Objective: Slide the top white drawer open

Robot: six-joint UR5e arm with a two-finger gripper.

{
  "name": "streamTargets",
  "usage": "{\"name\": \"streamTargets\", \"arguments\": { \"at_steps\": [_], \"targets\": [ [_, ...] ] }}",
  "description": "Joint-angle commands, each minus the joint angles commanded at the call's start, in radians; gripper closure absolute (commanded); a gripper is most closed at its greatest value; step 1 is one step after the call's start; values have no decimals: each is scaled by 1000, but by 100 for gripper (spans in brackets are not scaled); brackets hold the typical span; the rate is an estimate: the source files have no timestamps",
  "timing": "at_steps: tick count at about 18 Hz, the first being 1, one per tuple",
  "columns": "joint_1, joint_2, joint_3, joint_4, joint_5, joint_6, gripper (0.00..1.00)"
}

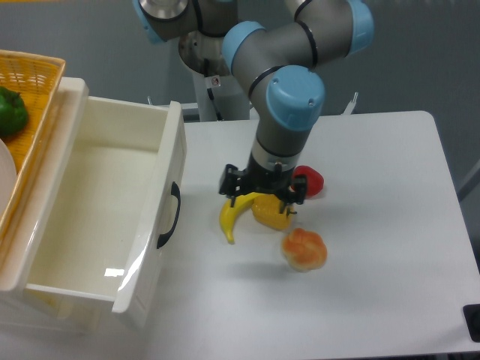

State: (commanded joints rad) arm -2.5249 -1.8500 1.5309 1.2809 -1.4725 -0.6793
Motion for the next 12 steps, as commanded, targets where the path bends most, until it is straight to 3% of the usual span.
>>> {"name": "streamTargets", "arguments": {
  "at_steps": [6, 12],
  "targets": [
    [1, 0, -3, -8, -81, -244, 0],
    [-3, 2, 0, -38, -81, -250, 0]
  ]
}}
